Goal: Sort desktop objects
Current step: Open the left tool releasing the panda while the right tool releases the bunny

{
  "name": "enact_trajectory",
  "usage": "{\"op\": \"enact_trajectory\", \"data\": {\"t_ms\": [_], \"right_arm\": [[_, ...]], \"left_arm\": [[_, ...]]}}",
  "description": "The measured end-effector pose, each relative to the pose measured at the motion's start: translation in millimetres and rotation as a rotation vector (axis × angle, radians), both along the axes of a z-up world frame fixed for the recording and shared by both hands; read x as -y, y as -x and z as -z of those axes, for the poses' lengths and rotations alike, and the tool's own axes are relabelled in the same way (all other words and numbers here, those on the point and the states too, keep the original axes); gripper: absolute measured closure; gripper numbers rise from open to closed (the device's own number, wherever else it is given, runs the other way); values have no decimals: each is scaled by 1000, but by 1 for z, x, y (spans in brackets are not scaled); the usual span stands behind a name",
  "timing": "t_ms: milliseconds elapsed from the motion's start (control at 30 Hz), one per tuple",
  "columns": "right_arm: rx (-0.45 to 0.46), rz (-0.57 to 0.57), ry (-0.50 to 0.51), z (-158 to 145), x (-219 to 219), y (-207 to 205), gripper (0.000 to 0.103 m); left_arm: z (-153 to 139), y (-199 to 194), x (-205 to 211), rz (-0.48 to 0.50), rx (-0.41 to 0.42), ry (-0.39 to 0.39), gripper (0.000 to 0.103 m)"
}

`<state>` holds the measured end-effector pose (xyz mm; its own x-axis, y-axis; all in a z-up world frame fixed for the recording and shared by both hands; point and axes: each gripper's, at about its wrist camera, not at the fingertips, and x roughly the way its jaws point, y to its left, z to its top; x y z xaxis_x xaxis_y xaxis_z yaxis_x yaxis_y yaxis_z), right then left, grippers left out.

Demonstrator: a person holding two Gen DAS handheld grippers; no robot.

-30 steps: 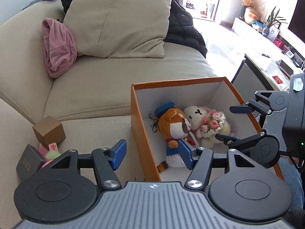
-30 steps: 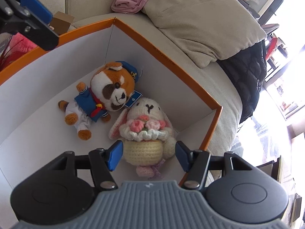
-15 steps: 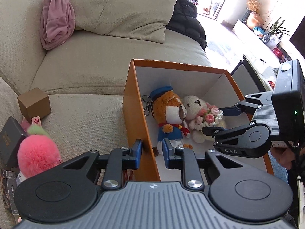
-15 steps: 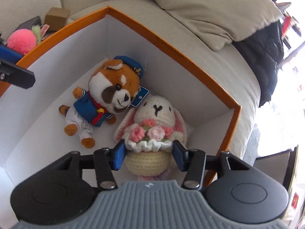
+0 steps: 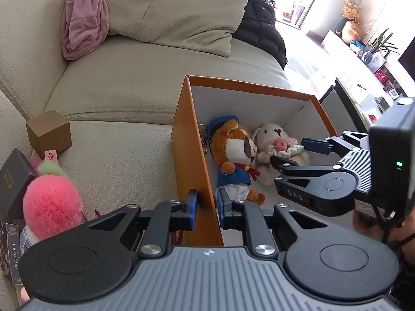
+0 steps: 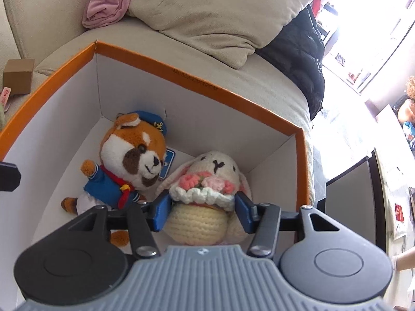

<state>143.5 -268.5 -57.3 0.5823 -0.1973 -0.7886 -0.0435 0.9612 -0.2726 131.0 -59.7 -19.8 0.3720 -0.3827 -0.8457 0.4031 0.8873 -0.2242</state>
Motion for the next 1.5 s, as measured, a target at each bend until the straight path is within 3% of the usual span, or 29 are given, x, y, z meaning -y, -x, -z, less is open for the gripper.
{"op": "enact_trajectory", "data": {"t_ms": [100, 167, 300, 467, 567, 633, 700, 867, 1167, 1400, 1500], "right_arm": [[52, -64, -19, -14, -4, 15, 45], [67, -129, -92, -21, -8, 24, 44], [11, -190, -212, -15, -17, 18, 41], [-39, -190, -212, 5, -36, 4, 40], [-40, -190, -116, 17, -46, -2, 43], [-56, -181, -73, 21, -45, -3, 56], [-63, -165, -47, 24, -42, -4, 57], [-87, -135, -63, 29, -29, -6, 57], [0, -181, -125, -3, -30, 26, 55], [196, -260, -163, -35, -44, 65, 55], [238, -290, -202, -47, -49, 75, 55]], "left_arm": [[0, 1, 1, -10, -3, -2, 86], [-1, 2, 3, -11, 1, -9, 86], [-3, 6, 6, -3, 12, -23, 86], [-5, 9, 8, 9, 11, -22, 86], [-3, 9, 9, 22, 2, -13, 86], [-3, 11, 10, 27, 3, -17, 86], [-3, 12, 10, 29, 0, -12, 86], [0, 10, 10, 20, -7, -11, 86], [-16, 18, 0, -25, 51, 22, 86], [-38, 34, -16, -92, 141, 38, 86], [-45, 43, -26, -118, 181, 48, 86]]}}
